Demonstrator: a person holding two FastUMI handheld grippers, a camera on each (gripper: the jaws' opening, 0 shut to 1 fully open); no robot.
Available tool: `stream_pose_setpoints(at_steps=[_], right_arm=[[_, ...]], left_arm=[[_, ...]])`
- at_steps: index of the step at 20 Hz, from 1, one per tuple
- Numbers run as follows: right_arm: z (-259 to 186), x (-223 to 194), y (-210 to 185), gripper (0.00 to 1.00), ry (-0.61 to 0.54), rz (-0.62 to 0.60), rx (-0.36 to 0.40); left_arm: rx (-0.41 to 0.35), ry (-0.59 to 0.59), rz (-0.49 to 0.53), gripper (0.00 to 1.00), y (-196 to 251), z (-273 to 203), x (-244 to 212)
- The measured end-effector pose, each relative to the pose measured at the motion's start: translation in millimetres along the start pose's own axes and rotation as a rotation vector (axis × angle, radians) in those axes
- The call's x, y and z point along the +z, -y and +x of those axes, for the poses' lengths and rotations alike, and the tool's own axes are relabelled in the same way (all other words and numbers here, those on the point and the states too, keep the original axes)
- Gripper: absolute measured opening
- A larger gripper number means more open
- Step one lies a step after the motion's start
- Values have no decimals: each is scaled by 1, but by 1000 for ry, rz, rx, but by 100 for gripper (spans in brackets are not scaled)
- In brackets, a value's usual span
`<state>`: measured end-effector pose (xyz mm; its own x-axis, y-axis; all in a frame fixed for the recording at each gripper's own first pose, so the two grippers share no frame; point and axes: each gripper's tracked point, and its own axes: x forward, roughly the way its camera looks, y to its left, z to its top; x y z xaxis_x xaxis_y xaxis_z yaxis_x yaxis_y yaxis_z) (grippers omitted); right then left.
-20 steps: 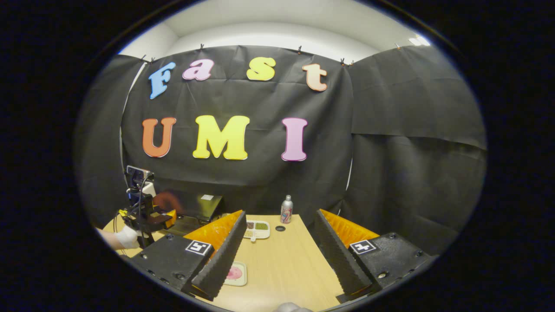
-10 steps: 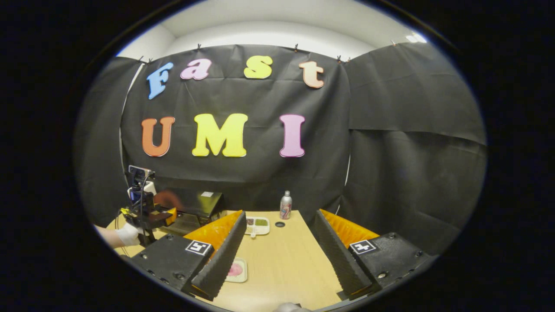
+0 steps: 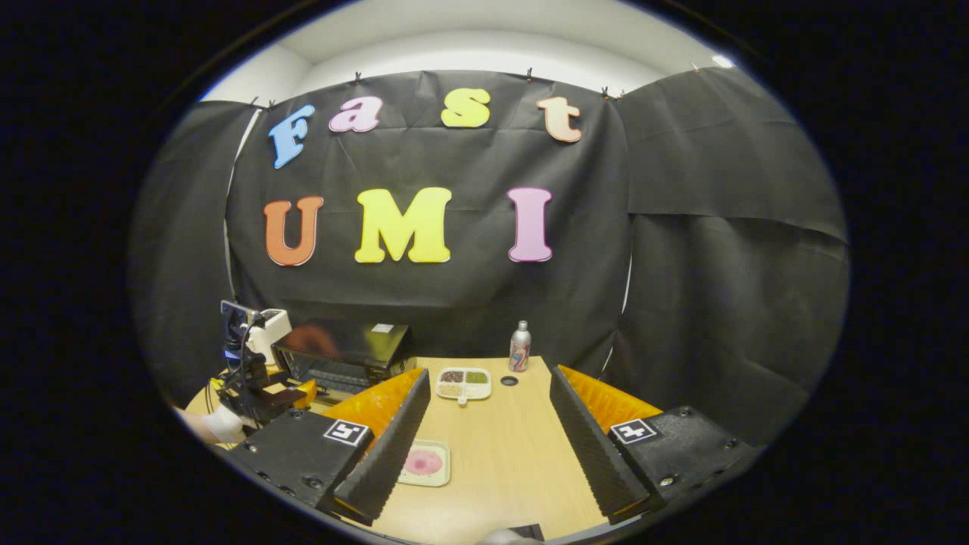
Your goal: Open the electric oven with the left hand, put the food in, and close the electric oven.
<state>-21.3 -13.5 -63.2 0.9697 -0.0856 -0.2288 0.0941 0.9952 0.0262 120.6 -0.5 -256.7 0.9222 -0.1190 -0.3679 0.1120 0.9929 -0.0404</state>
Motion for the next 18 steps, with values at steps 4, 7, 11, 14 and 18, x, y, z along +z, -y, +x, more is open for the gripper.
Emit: stream_pose_setpoints(at_steps=[4, 7, 11, 14, 18], right_arm=[[-1, -7, -9, 96, -13, -15, 18], [-3, -13, -12, 96, -24, -12, 26], [-10, -23, -6, 96, -39, -19, 9], [-15, -30, 1, 96, -56, -18, -5], [-20, -44, 7, 96, -86, -21, -21]], left_arm=[[6, -51, -2, 98, 1, -17, -33], [4, -103, -4, 98, 3, -27, -62], [3, -178, -8, 97, 3, -31, -99], [2, -223, -6, 97, 5, -31, -122], [2, -303, -29, 97, 7, -28, -146]])
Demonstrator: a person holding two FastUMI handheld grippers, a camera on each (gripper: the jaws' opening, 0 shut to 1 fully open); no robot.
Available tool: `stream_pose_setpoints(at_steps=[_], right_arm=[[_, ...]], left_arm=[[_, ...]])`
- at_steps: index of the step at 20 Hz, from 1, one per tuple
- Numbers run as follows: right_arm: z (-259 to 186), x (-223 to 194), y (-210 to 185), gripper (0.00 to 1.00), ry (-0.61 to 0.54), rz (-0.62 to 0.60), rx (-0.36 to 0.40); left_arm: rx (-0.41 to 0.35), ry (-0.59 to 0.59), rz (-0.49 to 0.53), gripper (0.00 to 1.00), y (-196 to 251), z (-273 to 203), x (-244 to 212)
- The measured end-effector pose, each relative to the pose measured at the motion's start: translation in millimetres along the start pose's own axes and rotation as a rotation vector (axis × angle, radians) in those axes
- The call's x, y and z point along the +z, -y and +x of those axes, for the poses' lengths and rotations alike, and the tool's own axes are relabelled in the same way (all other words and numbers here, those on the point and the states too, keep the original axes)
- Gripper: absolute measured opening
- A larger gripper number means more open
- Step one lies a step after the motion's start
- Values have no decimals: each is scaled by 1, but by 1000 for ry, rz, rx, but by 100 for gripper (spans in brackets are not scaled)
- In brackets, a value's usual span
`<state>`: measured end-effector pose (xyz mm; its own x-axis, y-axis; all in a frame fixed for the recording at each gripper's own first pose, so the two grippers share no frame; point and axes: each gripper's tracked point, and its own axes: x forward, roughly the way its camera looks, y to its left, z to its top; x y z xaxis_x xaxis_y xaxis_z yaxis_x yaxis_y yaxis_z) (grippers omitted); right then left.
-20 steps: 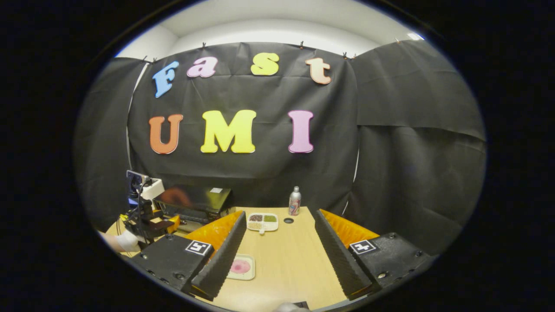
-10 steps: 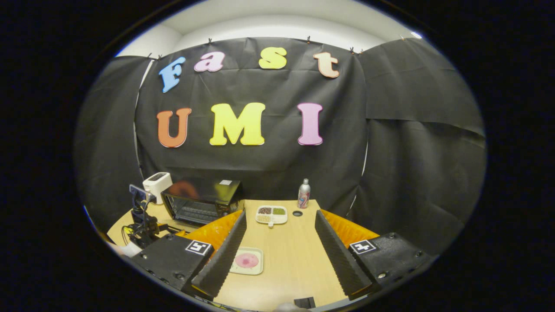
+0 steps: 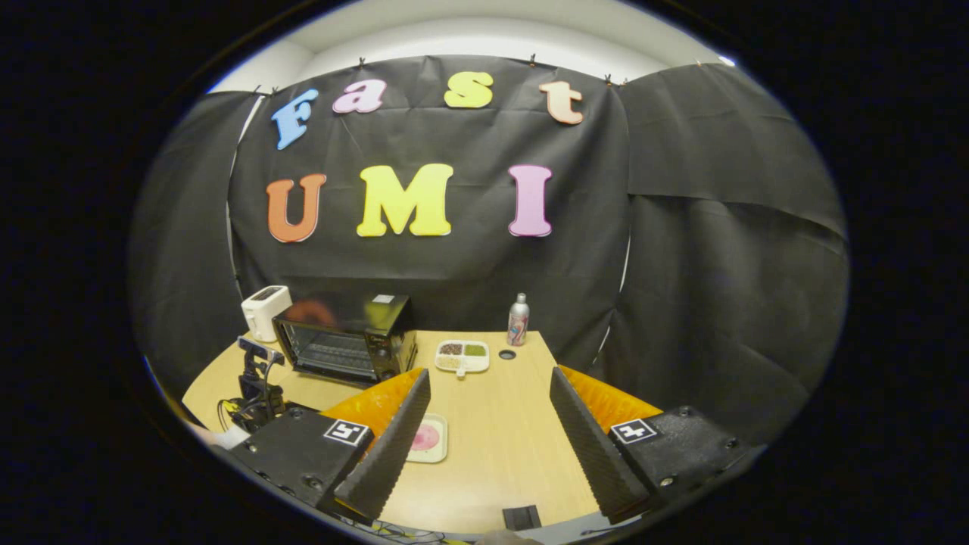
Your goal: Open the electric oven with the left hand, put the food in, and close the electric oven.
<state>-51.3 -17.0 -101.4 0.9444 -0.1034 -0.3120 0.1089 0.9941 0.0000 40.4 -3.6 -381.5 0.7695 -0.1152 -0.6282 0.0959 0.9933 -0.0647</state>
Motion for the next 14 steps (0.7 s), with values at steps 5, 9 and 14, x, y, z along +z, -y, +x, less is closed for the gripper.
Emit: stream_pose_setpoints(at_steps=[5, 9, 14], right_arm=[[-3, -14, 0, 96, -25, -7, -1], [1, -24, -5, 100, -39, -8, 10], [13, -43, -10, 96, -65, -20, 18]], left_arm=[[0, -12, 0, 98, 0, 1, -2], [1, 3, -5, 97, -3, -4, 2], [-4, 61, -25, 97, -16, -35, 16]])
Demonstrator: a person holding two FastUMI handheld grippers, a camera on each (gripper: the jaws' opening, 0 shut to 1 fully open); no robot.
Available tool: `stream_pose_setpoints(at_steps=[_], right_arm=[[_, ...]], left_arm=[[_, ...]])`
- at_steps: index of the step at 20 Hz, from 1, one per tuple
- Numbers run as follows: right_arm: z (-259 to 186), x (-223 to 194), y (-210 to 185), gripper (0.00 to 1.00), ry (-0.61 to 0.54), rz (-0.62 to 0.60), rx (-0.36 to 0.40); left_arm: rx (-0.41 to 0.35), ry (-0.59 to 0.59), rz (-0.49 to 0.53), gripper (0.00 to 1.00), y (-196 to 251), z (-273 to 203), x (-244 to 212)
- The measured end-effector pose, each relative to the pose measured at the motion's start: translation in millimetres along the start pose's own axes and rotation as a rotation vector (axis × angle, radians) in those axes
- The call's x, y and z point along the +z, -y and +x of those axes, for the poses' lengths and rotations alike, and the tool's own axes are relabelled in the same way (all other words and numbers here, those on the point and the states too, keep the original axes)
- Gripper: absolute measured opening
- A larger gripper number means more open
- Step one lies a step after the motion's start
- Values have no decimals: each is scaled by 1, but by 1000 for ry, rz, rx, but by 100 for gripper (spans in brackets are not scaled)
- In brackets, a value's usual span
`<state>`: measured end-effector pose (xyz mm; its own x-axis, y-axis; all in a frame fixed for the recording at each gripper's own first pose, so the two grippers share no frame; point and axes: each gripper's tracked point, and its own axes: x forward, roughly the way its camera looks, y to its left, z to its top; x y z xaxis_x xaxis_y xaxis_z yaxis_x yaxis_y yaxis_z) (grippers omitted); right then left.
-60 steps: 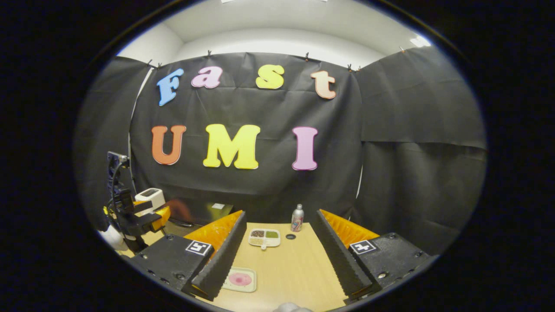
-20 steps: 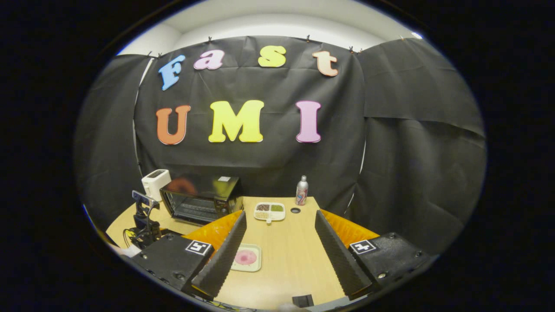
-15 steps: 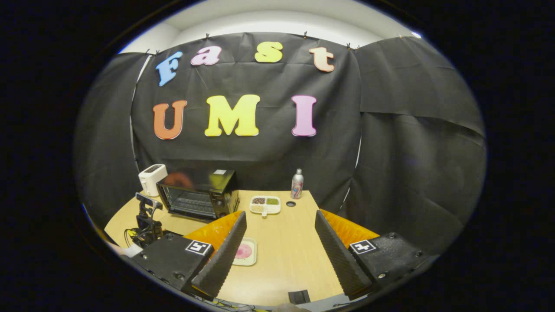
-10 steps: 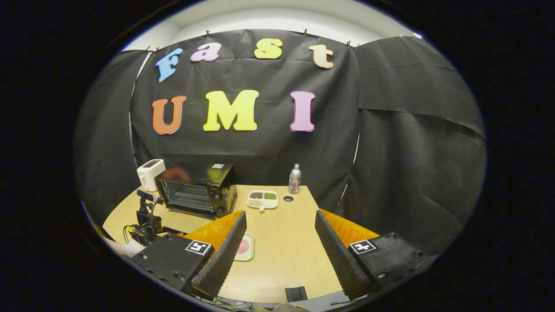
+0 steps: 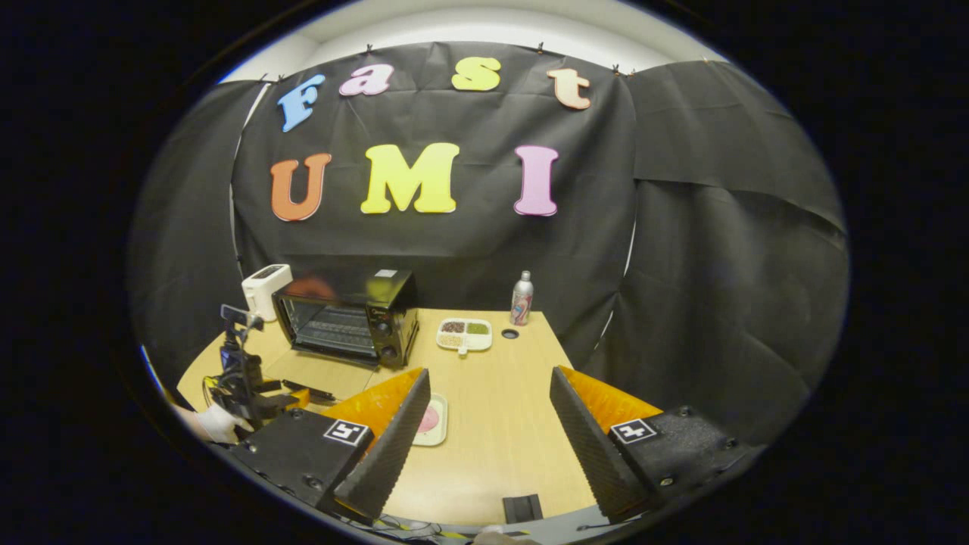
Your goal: Open the electric oven with the left hand, put the food in, and close the electric oven.
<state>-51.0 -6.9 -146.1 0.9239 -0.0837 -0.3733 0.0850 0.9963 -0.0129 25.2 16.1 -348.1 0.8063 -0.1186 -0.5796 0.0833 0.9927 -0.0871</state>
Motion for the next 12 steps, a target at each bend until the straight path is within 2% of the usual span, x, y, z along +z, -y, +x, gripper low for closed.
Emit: stream_pose_setpoints(at_steps=[4, 5, 6, 8, 9, 12], right_arm=[[27, -35, -9, 96, -94, -1, 38], [37, -43, -10, 100, -114, -5, 47], [47, -52, -11, 96, -137, -12, 51], [67, -73, -14, 96, -186, -16, 68], [77, -83, -18, 99, -211, -18, 82], [112, -117, -23, 89, -293, -37, 121]], left_arm=[[-4, 79, -14, 96, -5, -46, 25], [0, 109, -11, 96, -7, -58, 36], [7, 134, -9, 97, -10, -70, 45], [18, 182, -9, 97, -13, -95, 63], [25, 204, -11, 97, -13, -107, 71], [53, 265, 0, 96, -15, -142, 98]])
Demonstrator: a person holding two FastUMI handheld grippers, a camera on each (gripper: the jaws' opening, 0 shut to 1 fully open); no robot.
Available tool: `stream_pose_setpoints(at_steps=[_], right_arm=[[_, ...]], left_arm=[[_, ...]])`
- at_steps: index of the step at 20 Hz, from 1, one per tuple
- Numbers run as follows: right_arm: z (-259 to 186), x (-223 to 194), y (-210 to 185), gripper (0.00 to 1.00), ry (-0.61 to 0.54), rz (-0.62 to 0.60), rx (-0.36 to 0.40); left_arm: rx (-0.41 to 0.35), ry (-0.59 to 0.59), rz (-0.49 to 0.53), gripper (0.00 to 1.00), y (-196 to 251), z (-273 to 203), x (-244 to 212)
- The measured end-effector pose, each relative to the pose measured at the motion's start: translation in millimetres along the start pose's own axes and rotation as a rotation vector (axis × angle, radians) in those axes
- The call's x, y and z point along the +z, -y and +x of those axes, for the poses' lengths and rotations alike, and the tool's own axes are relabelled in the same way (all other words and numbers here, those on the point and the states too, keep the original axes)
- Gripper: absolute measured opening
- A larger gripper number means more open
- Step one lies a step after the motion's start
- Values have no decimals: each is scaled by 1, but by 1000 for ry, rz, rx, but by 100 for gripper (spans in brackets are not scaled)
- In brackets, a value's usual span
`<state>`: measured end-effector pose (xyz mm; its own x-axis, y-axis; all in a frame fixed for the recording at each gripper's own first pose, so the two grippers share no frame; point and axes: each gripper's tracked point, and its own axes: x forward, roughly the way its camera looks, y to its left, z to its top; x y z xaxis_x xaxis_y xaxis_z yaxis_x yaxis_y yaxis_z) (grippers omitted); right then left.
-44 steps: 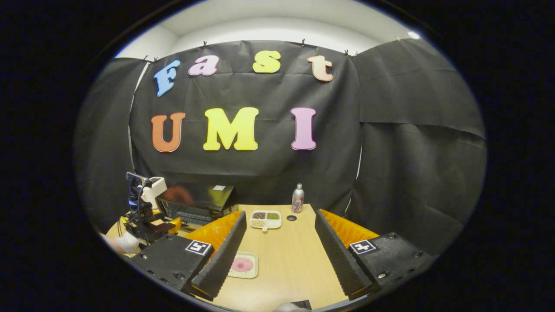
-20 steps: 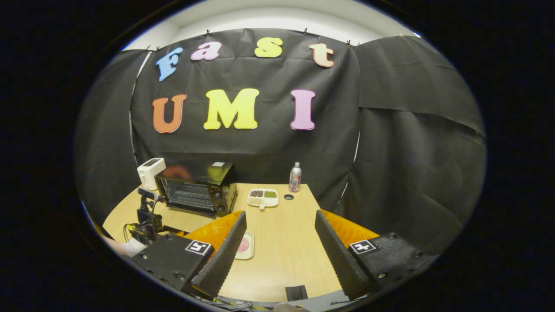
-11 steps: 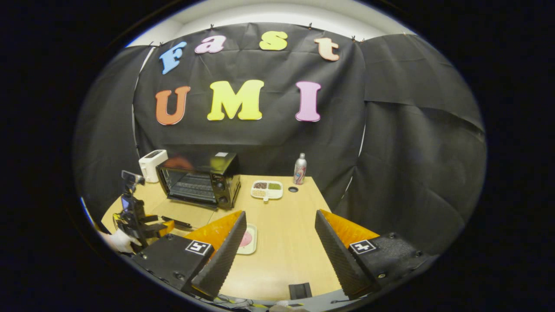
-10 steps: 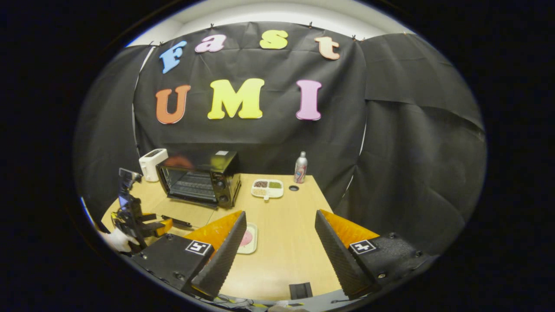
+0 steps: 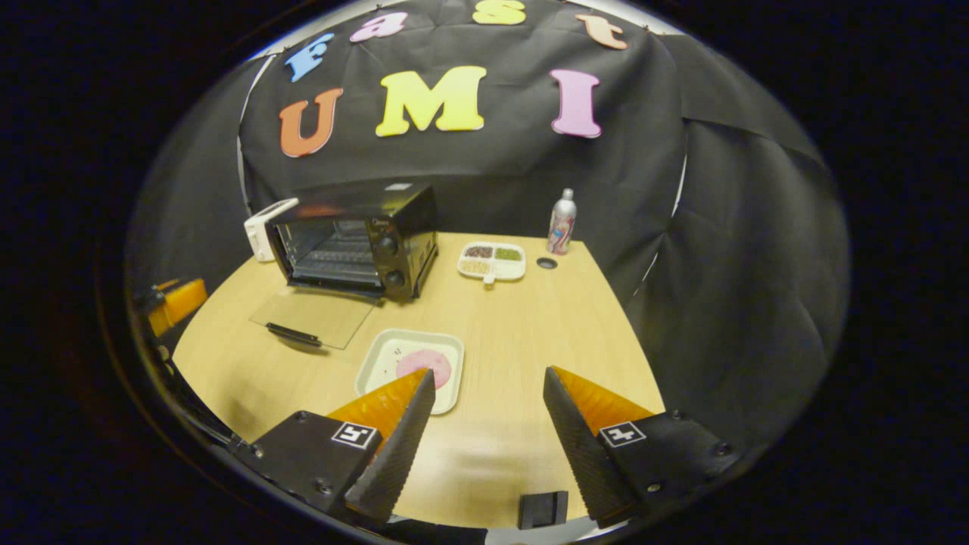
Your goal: Open the electric oven with the left hand, put the food in, and close the electric oven.
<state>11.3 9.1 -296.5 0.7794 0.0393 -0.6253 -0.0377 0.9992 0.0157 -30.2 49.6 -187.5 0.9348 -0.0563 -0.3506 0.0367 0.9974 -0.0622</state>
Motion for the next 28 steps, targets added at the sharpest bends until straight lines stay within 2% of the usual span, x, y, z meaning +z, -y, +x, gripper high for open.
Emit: stream_pose_setpoints(at_steps=[1, 3, 4, 5, 7, 12, 16, 17, 24, 28], right_arm=[[15, -8, -1, 89, -26, 1, 16], [45, -21, -6, 79, -86, 22, 53], [58, -26, -10, 81, -120, 37, 75], [73, -29, -15, 70, -143, 46, 101], [98, -34, -20, 58, -187, 58, 134], [143, -47, -28, 44, -295, 77, 202], [154, -54, -29, 34, -365, 64, 225], [155, -56, -30, 25, -379, 65, 227], [159, -53, -34, 10, -458, -15, 217], [161, -50, -41, 3, -504, 76, 290]], left_arm=[[8, 16, 3, 97, 1, -9, 10], [34, 48, 8, 97, 0, -22, 30], [45, 55, 11, 96, 0, -28, 39], [58, 67, 12, 96, 1, -34, 46], [83, 87, 18, 96, 3, -43, 61], [141, 97, 21, 96, 10, -47, 82], [189, 86, 7, 97, 15, -43, 88], [203, 79, 8, 96, 16, -42, 87], [260, 72, -9, 96, 30, -52, 89], [293, 88, -20, 97, 31, -64, 91]])
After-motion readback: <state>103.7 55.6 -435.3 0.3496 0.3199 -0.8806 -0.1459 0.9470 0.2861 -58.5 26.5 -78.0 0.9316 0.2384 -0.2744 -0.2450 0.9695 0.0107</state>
